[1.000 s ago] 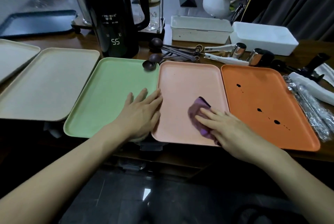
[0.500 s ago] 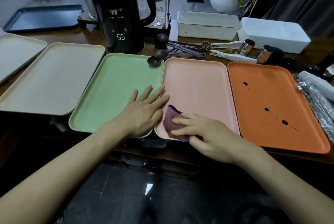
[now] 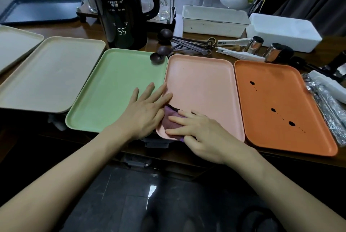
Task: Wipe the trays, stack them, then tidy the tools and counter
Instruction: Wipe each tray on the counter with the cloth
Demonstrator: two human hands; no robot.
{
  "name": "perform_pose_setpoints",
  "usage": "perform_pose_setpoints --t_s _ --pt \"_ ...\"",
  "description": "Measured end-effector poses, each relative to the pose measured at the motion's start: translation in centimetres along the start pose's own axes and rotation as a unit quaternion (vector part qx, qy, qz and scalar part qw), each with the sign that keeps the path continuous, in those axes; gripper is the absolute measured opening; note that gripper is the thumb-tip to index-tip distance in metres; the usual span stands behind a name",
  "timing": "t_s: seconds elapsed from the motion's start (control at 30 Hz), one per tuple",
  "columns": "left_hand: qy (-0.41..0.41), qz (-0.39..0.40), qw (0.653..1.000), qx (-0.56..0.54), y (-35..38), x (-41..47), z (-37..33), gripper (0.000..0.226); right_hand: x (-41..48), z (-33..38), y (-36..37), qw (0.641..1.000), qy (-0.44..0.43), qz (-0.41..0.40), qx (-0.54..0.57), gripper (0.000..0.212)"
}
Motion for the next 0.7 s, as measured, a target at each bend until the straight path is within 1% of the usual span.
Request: perform_pose_setpoints --t_s 0.07,0.13,0.2,0.33,0.43,0.53,0.6,0.7 --pt "0.001 0.001 1.000 0.005 -0.1 0.0 0.0 0.083 -1.3 -1.0 -0.2 1.000 0.007 0.001 0.006 0.058" --pt "-0.001 0.004 1.000 0.009 0.0 0.1 0.1 0.083 -3.8 -3.0 -0.8 0.999 0.031 -0.002 0.023 0.060" --pt "-0.010 0.011 1.000 0.009 0.0 0.1 0.1 0.085 -6.0 -4.5 -1.5 0.998 0.058 -0.010 0.025 0.059" --pt "-0.040 0.009 0.999 0.025 0.0 0.1 -1.0 0.088 -7.0 -4.5 -1.7 0.996 0.083 -0.020 0.012 0.058" --pt "-0.050 -0.005 0.998 0.033 0.0 -0.2 -1.6 0.086 -5.1 -2.6 -1.1 0.998 0.063 -0.025 0.007 0.063" --pt "-0.046 -0.011 0.999 0.019 0.1 -0.4 -1.4 0.086 -1.5 0.3 -0.2 0.998 0.003 -0.056 -0.027 0.051" --pt "-0.045 -0.018 0.999 0.014 0.0 -0.4 -1.2 0.085 0.4 1.8 0.3 0.996 -0.035 -0.072 -0.031 0.043" --pt "-0.045 -0.020 0.999 0.012 0.1 -0.4 -1.1 0.084 -0.5 0.8 0.1 0.998 -0.031 -0.059 -0.020 0.047"
Point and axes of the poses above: each hand's wrist, its own x-axis towards the middle knuckle, its own y-axis out of the palm, z = x × y, the point moved 3 cm from there along x, towards the middle knuckle, and after that the axes turned 3 degrees about x, right-handed, at the moved point
